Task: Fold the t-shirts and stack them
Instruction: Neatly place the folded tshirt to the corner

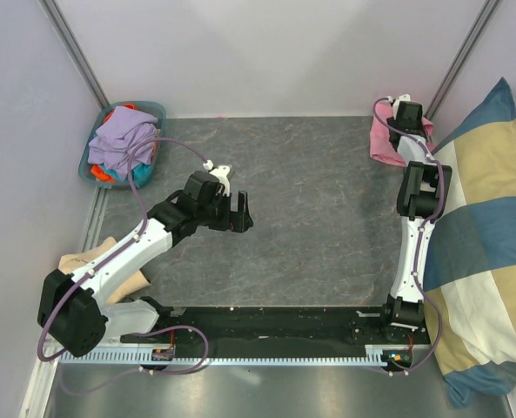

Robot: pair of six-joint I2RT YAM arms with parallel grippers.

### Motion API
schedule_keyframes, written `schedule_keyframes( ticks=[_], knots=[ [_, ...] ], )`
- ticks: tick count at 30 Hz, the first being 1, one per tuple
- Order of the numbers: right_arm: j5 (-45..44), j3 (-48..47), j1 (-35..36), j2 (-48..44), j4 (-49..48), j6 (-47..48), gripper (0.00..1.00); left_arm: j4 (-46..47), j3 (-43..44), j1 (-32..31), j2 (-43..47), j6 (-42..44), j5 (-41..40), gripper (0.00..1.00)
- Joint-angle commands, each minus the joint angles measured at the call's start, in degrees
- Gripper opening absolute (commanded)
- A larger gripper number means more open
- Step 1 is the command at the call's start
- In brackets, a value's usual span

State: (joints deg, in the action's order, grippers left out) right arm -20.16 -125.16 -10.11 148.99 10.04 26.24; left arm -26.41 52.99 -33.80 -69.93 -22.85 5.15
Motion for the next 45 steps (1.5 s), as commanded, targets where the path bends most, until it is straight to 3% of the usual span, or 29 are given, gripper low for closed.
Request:
schedule_keyframes(
  ticks=[1, 13, 20, 25, 30, 34, 39, 45],
  knots=[
    [1.00, 2.37, 0.53, -2.56, -5.73, -3.12, 0.96, 2.68, -0.96, 0.58, 0.23, 1.49, 2.06, 1.00],
    [3.20, 5.72, 0.53, -14.42, -9.60, -11.64, 0.98, 3.21, -2.28, 0.93, 3.48, -0.44, 2.50, 1.00],
    [4.43, 13.96, 2.98, -23.38, -12.50, -14.81, 0.98, 3.21, -2.81, 0.93, 6.38, -1.49, 2.76, 1.00],
    [6.18, 21.26, 8.52, -31.01, -11.28, -19.46, 0.98, 2.77, -2.11, 1.02, 6.56, -1.06, 1.27, 1.00],
    [10.13, 35.83, 15.73, -41.65, -6.79, -30.27, 0.98, 2.07, -1.31, 1.02, 8.58, -0.88, -2.33, 1.00],
    [12.96, 55.67, 20.12, -57.91, -8.64, -36.43, 0.98, 3.21, -3.59, 0.93, 12.88, 1.49, -3.66, 1.00],
    [12.69, 73.52, 23.72, -77.21, -7.05, -43.29, 0.98, 2.16, -7.27, 0.84, 16.31, 2.20, -4.97, 1.00],
    [6.98, 83.84, 28.30, -94.13, -0.65, -44.78, 0.98, 3.04, -13.08, 0.75, 24.92, 0.27, -8.57, 1.00]
  ],
)
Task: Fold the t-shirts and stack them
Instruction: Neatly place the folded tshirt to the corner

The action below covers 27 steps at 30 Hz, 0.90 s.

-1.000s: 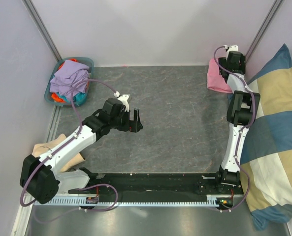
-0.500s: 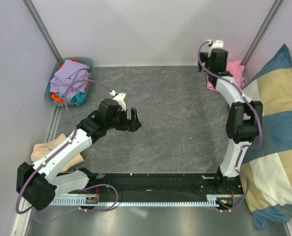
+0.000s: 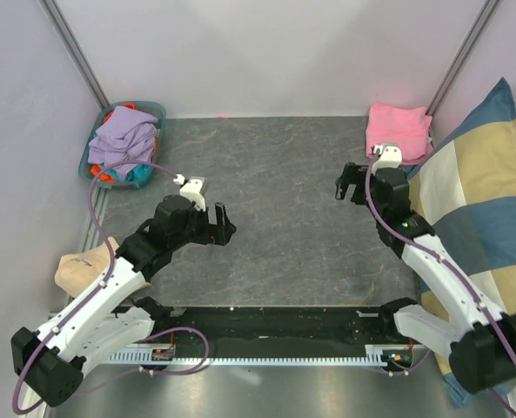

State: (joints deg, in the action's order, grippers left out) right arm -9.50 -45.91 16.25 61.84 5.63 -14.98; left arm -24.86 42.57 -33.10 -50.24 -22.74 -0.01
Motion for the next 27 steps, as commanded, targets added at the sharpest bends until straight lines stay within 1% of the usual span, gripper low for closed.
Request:
schedule_keyframes(
  ticks=[1, 2, 6, 11, 14, 22, 27],
  knots=[
    [-3.69, 5.56, 2.46, -8.83, 5.69, -3.56, 0.98, 1.57, -3.10, 0.06, 6.46, -0.28, -4.46, 1.00],
    [-3.95, 6.35, 2.73, -12.15, 6.75, -3.47, 0.98, 1.57, -3.36, 0.06, 9.08, -0.55, -4.99, 1.00],
    [-5.79, 9.95, 2.91, -19.47, 11.59, -4.18, 0.98, 1.57, -5.03, 0.06, 14.36, -0.90, -8.07, 1.00],
    [-5.97, 12.60, 3.00, -26.06, 14.76, -6.90, 0.98, 2.01, -5.65, 0.06, 17.54, -0.73, -10.53, 1.00],
    [-6.14, 13.65, 3.09, -26.86, 14.41, -7.25, 0.98, 1.92, -5.39, 0.06, 18.07, -0.46, -11.24, 1.00],
    [-6.50, 14.36, 3.17, -24.93, 13.97, -7.08, 0.98, 0.60, -6.00, 0.06, 20.70, -2.48, -11.94, 1.00],
    [-7.11, 15.15, 3.17, -25.11, 13.27, -7.08, 0.98, 0.43, -6.35, 0.06, 22.90, -2.31, -12.73, 1.00]
  ],
)
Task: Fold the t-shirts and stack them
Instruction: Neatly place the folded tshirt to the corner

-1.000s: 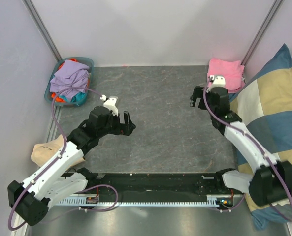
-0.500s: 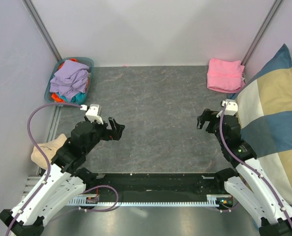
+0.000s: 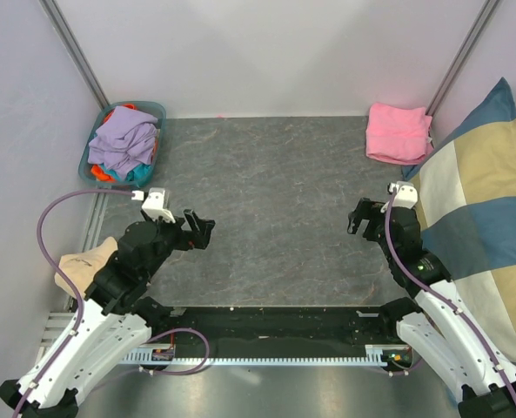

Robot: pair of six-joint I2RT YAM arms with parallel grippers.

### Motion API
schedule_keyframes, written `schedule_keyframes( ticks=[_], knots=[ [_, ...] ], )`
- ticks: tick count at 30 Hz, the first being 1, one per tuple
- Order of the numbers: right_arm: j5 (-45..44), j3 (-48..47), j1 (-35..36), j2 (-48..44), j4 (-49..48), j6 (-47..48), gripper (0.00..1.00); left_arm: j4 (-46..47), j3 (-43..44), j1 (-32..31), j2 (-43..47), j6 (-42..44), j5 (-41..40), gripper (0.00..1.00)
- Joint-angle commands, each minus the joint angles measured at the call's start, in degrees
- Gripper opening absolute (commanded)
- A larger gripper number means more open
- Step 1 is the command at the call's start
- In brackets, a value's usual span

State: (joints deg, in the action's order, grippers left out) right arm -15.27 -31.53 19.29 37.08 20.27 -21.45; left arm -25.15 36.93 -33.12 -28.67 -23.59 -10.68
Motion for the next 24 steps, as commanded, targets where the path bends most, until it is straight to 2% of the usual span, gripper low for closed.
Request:
schedule_keyframes(
  ticks=[1, 24],
  knots=[
    [-1.26, 0.94, 0.22, -0.34, -1.64, -0.69, 0.98, 0.80, -0.72, 0.08, 1.42, -1.54, -2.33, 1.00],
    [0.68, 1.47, 0.31, 1.50, -2.43, -0.43, 0.98, 0.10, -1.42, 0.16, 3.79, -3.21, -5.57, 1.00]
  ],
)
